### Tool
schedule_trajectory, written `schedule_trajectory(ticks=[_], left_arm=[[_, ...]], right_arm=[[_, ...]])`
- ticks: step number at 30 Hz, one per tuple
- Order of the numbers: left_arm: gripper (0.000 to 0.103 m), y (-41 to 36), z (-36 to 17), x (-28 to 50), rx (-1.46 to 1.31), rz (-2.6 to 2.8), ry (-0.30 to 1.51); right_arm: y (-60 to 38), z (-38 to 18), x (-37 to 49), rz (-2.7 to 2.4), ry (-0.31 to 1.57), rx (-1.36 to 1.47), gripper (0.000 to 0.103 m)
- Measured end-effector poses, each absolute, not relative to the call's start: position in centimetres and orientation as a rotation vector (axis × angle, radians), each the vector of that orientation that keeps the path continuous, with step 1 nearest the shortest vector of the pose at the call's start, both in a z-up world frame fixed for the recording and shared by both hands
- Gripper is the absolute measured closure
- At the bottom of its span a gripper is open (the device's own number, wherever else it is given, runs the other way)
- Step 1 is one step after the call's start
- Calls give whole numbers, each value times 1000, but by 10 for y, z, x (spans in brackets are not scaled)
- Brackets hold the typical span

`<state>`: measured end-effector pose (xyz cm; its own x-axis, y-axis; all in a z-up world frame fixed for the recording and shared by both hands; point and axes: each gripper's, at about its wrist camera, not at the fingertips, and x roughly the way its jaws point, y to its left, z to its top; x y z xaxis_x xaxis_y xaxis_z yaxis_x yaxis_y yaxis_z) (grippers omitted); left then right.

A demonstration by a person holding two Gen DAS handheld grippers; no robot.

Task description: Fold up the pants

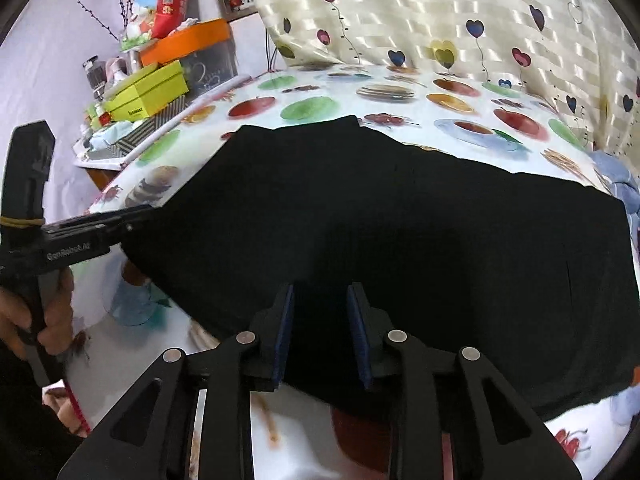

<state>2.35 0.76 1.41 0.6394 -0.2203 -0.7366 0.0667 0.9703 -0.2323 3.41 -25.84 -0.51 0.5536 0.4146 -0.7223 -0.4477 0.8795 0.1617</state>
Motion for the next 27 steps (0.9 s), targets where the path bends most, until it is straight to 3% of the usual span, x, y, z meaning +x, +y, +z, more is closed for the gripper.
schedule_trajectory(ticks=[4, 7, 14, 27], left_arm=[[62, 3, 12, 19, -189, -135, 857], [79, -8, 12, 19, -162, -140, 882], [89, -7, 14, 15, -159, -121, 868], [94, 20, 15, -2, -169, -68, 845]], right_arm=[[-262, -9, 27, 513, 834, -26, 72], [-263, -9, 27, 514, 837, -8, 72], [-261, -9, 25, 505, 837, -8, 71], [-242, -9, 13, 553, 836, -29, 67]])
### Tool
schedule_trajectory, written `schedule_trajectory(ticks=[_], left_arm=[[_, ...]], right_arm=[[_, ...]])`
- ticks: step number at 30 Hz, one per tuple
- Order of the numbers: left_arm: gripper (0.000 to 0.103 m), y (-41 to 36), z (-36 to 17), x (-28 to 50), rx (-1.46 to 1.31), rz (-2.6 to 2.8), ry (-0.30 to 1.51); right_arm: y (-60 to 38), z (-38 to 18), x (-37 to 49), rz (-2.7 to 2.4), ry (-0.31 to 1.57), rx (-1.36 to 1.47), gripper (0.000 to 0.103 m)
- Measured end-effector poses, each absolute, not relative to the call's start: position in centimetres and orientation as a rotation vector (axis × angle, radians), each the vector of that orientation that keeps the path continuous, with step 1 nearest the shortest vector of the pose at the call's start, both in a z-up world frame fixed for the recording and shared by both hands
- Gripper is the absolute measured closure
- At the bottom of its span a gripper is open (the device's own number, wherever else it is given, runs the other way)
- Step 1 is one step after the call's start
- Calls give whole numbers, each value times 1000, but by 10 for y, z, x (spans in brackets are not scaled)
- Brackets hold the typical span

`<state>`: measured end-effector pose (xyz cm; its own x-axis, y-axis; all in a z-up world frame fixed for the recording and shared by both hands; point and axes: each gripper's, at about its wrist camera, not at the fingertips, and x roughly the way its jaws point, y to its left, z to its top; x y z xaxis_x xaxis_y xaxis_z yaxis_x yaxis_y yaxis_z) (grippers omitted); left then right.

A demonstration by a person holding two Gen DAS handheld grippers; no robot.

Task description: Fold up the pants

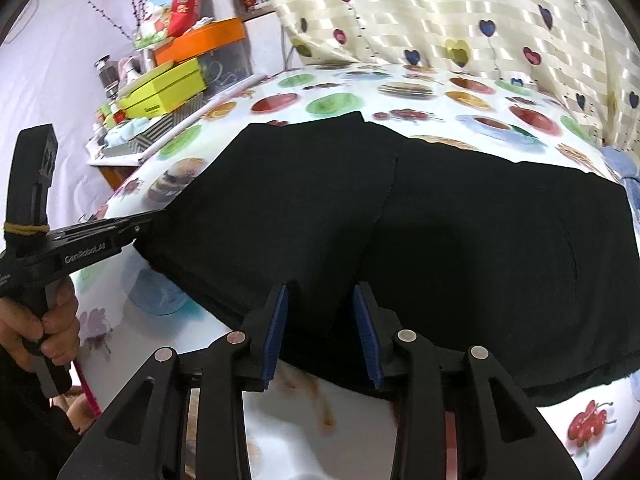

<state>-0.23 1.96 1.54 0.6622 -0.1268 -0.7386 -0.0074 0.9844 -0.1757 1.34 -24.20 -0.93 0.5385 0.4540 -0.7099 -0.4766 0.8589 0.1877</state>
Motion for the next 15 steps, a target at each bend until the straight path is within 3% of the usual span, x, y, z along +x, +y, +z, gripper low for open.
schedule_trajectory(ticks=[15], left_arm=[[95, 39, 39, -19, -137, -22, 747]], right_arm=[[-252, 1, -4, 549, 783, -3, 63]])
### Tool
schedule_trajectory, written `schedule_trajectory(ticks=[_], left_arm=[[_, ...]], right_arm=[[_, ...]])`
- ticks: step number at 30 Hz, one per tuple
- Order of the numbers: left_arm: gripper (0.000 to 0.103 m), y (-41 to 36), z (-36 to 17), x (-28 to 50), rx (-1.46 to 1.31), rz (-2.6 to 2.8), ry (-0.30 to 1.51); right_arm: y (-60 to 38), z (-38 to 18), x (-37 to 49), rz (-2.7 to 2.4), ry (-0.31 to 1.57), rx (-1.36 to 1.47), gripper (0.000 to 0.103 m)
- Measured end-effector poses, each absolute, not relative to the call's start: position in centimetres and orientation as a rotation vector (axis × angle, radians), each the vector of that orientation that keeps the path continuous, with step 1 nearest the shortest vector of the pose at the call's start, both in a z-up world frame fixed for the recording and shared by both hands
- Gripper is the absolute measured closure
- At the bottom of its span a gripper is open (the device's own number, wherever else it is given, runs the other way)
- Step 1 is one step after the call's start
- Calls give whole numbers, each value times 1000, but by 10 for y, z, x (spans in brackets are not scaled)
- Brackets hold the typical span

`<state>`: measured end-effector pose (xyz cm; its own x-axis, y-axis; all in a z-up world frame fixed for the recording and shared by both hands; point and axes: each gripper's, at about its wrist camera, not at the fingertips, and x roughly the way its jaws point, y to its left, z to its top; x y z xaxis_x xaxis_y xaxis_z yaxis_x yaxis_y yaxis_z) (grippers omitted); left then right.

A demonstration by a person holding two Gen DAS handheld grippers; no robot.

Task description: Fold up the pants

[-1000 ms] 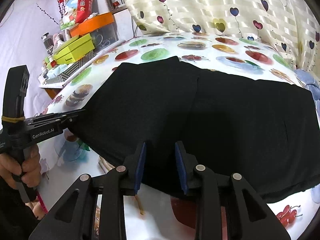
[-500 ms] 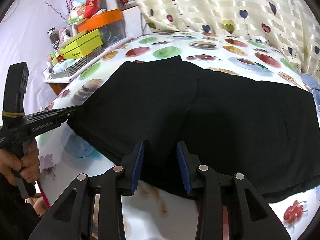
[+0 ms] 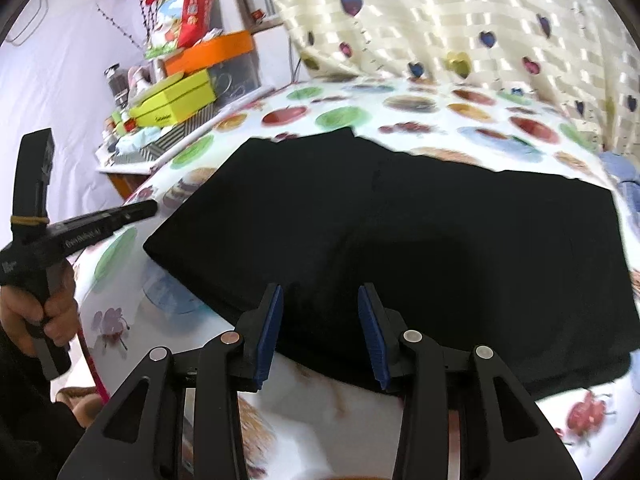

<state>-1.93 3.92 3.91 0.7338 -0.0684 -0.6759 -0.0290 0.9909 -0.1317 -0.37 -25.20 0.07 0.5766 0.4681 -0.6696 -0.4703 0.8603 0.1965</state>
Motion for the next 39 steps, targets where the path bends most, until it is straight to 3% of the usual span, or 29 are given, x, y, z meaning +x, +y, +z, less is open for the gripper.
schedule_trajectory(ticks=[17, 20, 23, 39], left_arm=[[95, -31, 29, -4, -112, -235, 790], [95, -37, 25, -3, -105, -246, 801], [95, -40, 19, -1, -100, -249, 823], [93, -38, 14, -1, -112, -262, 811]], right_arm=[[-378, 6, -12, 248, 757, 174, 63], [-408, 8, -21, 182, 733, 266, 56], [-434, 5, -31, 135, 726, 381, 55], [-459, -27, -7, 178, 804, 769, 53]])
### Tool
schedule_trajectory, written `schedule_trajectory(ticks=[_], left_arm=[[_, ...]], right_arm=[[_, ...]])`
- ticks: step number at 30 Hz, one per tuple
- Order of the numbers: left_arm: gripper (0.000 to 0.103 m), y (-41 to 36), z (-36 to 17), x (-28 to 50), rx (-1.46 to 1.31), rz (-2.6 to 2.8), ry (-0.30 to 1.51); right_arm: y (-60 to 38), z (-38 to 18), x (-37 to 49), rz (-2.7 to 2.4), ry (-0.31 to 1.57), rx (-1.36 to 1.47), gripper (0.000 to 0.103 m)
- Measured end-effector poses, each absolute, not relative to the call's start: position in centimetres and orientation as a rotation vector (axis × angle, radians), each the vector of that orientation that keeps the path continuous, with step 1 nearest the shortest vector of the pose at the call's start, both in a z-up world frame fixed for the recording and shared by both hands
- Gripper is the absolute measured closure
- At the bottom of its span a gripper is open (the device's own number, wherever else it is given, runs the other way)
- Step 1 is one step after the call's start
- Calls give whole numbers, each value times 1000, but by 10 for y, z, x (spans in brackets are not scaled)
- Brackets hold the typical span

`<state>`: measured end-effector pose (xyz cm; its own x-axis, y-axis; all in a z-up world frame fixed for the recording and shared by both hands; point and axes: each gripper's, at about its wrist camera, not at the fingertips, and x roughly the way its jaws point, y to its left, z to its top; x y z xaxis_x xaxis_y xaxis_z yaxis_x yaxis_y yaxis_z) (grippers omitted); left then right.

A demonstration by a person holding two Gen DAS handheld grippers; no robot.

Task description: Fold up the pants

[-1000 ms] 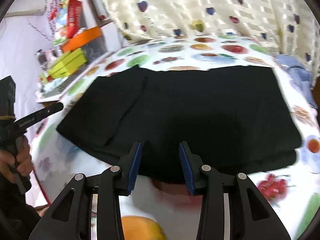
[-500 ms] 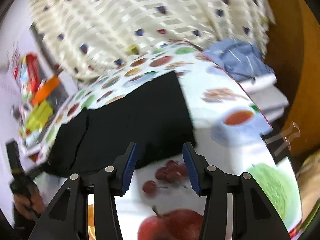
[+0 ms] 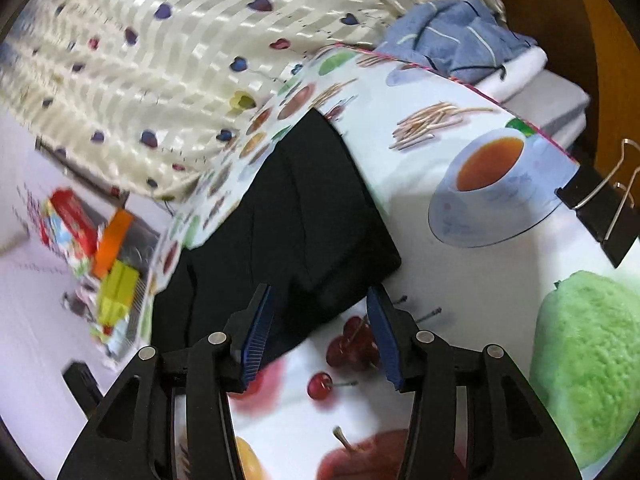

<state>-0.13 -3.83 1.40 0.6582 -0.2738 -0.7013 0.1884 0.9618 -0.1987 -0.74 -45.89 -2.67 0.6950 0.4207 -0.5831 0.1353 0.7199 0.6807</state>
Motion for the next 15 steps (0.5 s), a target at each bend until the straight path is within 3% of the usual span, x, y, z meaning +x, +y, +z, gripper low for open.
schedule_trajectory(ticks=[6, 15], left_arm=[[93, -36, 14, 0, -128, -272, 812], [93, -34, 13, 0, -144, -279, 813]], right_arm=[[-466, -26, -11, 68, 766, 841, 53], [-452, -17, 0, -111, 771, 727, 53]])
